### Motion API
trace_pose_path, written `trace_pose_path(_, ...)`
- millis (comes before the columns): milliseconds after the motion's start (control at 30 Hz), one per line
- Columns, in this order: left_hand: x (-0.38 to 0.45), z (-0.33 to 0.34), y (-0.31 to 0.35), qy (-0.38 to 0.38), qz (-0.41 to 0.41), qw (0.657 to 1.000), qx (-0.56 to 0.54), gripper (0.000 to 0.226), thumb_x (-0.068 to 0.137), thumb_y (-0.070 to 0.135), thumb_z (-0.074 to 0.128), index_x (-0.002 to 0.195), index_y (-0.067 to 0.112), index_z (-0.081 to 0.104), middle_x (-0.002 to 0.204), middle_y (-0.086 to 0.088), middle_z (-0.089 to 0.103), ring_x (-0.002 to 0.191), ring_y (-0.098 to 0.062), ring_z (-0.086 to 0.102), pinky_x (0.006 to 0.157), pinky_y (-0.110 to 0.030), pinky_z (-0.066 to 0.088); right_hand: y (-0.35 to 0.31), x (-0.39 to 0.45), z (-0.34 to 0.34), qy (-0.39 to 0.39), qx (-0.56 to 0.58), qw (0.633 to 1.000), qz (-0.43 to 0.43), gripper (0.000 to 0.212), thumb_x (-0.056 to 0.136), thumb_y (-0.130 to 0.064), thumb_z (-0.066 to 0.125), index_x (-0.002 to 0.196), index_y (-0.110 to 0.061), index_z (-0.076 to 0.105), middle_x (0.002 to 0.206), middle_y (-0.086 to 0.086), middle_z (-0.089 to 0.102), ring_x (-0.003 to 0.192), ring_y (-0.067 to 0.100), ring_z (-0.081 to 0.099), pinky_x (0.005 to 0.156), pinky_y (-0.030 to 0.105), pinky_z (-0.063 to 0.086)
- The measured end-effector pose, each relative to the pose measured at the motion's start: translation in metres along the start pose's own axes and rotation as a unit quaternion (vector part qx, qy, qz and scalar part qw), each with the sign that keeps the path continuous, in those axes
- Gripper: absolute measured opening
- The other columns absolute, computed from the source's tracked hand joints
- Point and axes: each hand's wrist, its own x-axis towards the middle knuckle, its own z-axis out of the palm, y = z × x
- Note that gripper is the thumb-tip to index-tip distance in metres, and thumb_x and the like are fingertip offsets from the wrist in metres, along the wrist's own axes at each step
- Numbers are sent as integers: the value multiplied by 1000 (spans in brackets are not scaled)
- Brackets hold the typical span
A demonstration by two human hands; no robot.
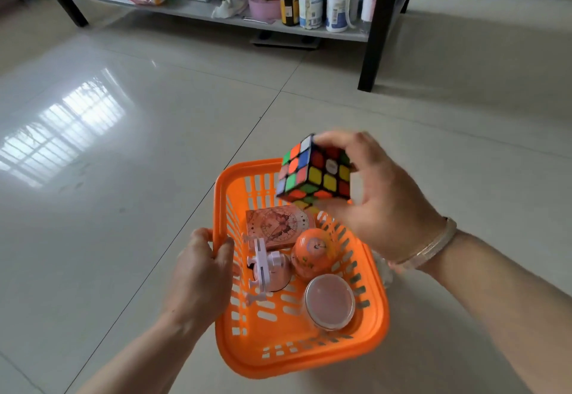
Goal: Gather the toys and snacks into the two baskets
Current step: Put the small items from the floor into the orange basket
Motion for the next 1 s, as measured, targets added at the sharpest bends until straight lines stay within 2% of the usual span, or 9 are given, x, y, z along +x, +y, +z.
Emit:
trace_pose_path(100,2,-9,-2,-6,18,1000,1,16,100,36,50,107,21,48,84,5,65,70,-19,71,67,-42,61,-49,-23,17,-239,16,971,13,66,70,-21,71,128,-30,41,122,-11,53,112,7,51,93,27,49)
trace_pose_path(200,3,-17,-3,-5,33,999,5,16,100,36,50,106,21,50,92,-3,68,75,-24,72,75,-51,61,-66,-40,40,-336,-72,939,12,67,76,-20,67,133,-29,34,130,-10,47,119,10,45,101,30,44)
trace_pose_path(433,4,-35,-2,-8,68,998,16,16,101,40,46,105,25,47,95,-1,66,81,-26,71,79,-52,60,-72,-49,75,-366,-209,907,20,61,79,-23,70,130,-24,36,124,0,54,108,25,57,87,41,52)
trace_pose_path(533,3,-41,-2,-7,78,997,15,14,101,39,46,104,25,46,93,0,65,81,-26,70,78,-51,60,-78,-46,77,-380,-214,900,8,56,83,-31,66,134,-26,43,130,-3,52,116,22,52,92,40,50)
trace_pose_path(633,1,-46,-5,-9,75,997,2,15,102,38,45,105,24,46,92,1,63,82,-26,69,79,-52,60,-86,-47,80,-401,-252,880,-23,38,91,-15,54,128,-20,56,132,-3,49,113,26,52,87,42,51)
trace_pose_path(767,1,-50,-12,-13,66,998,-3,17,102,38,45,109,22,46,99,-3,66,83,-26,71,78,-52,60,-86,-53,90,-468,-234,852,8,44,89,-2,45,129,-18,55,143,-11,36,104,32,56,81,44,53)
trace_pose_path(867,2,-52,-19,-8,57,998,9,17,102,37,46,109,22,47,99,-5,67,81,-27,71,78,-52,60,-81,-59,94,-422,-193,886,-13,49,90,-4,46,135,-23,50,150,-10,30,126,30,44,98,46,45)
trace_pose_path(933,3,-54,-24,-3,49,999,7,16,102,36,47,108,22,48,99,-6,67,81,-28,71,78,-53,60,-79,-62,92,-364,-175,914,-27,54,91,-8,40,141,-27,41,156,-5,20,143,23,20,115,45,22)
trace_pose_path(1000,5,-56,-30,-4,43,999,7,16,102,36,47,108,22,48,97,-5,68,80,-28,71,77,-53,60,-76,-62,87,-269,-198,942,-45,60,84,-11,34,141,-28,40,156,1,21,144,23,17,116,47,13)
